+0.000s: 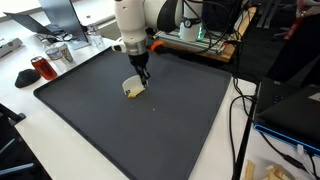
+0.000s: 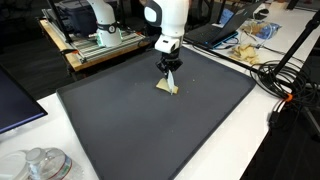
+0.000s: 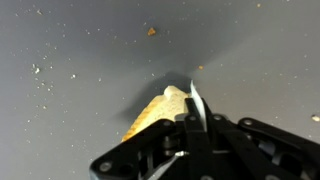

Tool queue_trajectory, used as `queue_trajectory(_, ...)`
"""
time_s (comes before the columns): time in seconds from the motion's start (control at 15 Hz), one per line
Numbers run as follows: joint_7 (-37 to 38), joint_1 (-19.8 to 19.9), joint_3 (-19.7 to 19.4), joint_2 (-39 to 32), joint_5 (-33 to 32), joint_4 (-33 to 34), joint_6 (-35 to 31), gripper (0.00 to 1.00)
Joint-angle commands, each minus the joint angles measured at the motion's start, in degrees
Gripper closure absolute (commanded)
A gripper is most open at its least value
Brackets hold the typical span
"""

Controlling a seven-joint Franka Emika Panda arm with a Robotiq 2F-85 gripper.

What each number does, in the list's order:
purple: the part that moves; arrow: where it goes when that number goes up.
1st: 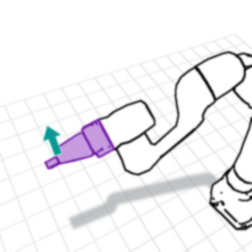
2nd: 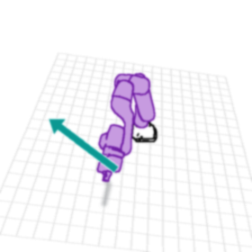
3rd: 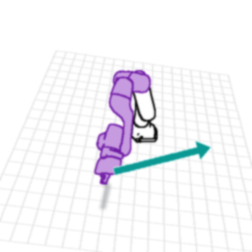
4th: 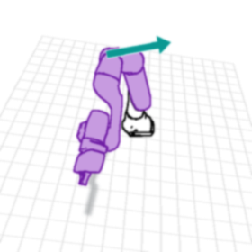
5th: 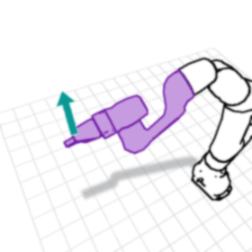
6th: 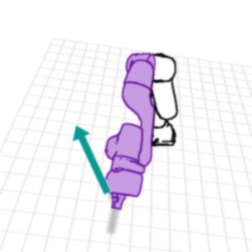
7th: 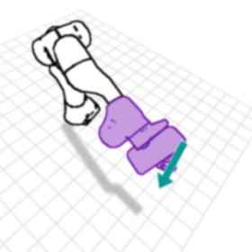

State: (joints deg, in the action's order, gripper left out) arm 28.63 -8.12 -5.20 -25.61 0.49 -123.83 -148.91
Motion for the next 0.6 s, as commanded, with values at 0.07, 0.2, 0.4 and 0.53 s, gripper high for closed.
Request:
queue_trajectory(0.07, 0.05, -0.13, -1.2, -3.34, -0.63, -5.05, -6.8, 0.99)
queue_trajectory(0.2, -1.46, 0.46, -0.7, -2.75, -0.05, -5.7, -7.45, 0.99)
queue_trajectory(0.4, -6.02, 2.16, 1.22, -2.22, 1.53, -4.86, -6.34, 0.99)
queue_trajectory(0.53, -11.94, 5.07, 4.31, -2.37, 4.81, -3.8, -5.16, 0.99)
